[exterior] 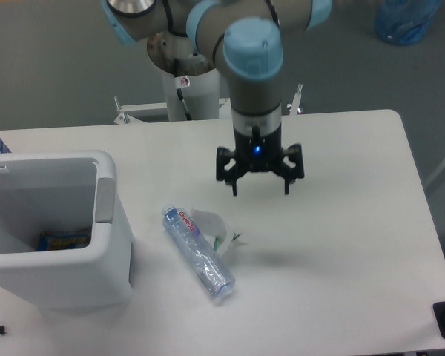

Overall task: Place the trash in the trash can
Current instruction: 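Lower the open gripper onto the crumpled clear plastic wrap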

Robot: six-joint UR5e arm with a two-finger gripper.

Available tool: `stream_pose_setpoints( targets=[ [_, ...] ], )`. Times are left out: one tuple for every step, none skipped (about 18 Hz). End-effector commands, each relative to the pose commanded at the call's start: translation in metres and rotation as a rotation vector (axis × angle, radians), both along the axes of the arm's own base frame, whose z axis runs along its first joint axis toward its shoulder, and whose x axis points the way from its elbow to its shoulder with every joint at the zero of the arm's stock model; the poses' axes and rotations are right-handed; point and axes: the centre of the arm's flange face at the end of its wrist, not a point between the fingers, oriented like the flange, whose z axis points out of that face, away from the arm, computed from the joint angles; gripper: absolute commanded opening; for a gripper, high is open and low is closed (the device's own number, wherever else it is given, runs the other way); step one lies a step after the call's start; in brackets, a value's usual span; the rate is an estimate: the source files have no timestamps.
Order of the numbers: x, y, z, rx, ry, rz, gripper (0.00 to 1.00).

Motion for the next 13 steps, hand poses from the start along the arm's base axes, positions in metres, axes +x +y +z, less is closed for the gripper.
stream_pose_setpoints(
  targets=[
    [-0.002, 0.001, -0.007, -0.008, -0.010, 0.000, 1.00],
    [-0.002, 0.002, -0.012, -0.012, -0.016, 0.000, 1.00],
    [-0.003, 0.003, -0.017, -0.016, -0.025, 0.000, 1.00],
    [-0.003, 0.003, -0.023, -0.023, -0.033, 0.000, 1.00],
    [-0.004, 0.004, -0.030, -0.030, -0.041, 0.001, 1.00],
    [-0.004, 0.005, -0.036, -0.037, -0.050, 0.000, 1.00],
    [-0.003, 0.007, -0.041, -0.041, -0.056, 0.003, 1.00],
    [0.000, 0.011, -0.045, -0.044, -0.064, 0.005, 1.00],
    [0.001, 0.012, -0.047, -0.045, -0.068, 0.013, 1.00],
    [0.002, 0.012, -0.048, -0.046, -0.069, 0.011, 1.00],
    [0.004, 0.014, -0.049, -0.046, -0.071, 0.008, 1.00],
    [0.005, 0.015, -0.051, -0.049, -0.074, 0.007, 1.00],
    [0.006, 0.016, -0.051, -0.048, -0.075, 0.003, 1.00]
  ],
)
